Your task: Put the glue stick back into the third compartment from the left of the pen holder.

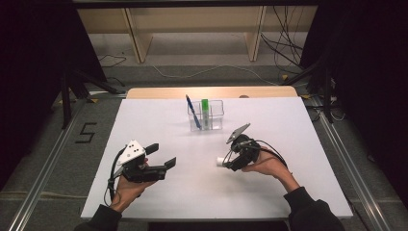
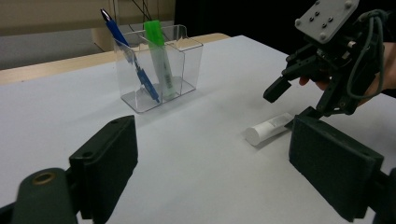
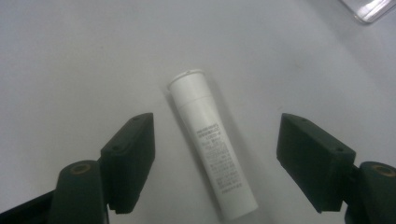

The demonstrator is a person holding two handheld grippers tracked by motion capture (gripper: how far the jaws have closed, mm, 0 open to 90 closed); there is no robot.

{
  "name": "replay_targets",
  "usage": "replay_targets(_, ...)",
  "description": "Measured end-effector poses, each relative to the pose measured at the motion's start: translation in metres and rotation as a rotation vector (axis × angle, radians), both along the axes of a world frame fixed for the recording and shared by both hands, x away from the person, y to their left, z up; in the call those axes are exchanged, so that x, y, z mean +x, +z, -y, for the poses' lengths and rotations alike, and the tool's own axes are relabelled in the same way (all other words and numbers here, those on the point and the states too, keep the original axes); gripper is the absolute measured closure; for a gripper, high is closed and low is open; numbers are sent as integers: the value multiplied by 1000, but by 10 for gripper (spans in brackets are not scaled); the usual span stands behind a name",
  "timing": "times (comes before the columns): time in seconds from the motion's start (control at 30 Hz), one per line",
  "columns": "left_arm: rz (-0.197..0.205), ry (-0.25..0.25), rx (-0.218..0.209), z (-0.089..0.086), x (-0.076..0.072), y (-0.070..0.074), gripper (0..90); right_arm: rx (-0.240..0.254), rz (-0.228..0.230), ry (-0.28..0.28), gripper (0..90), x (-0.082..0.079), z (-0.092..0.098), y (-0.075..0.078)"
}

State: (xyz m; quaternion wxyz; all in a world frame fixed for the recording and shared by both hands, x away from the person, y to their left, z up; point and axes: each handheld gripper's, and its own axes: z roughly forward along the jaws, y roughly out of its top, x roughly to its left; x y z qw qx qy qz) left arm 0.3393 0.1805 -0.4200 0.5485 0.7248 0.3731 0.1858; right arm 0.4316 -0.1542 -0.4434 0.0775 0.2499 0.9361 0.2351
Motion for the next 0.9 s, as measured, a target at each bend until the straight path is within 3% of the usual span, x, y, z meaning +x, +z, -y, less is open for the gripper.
replay_targets(0.5,-4,-14,12,2,0,-2,151,-85,-46,59,406,10,-16,-5)
replay_targets(0.9,-6,-13,10,1,0,-2,152,-147,-53,110,479,11,-27,-12)
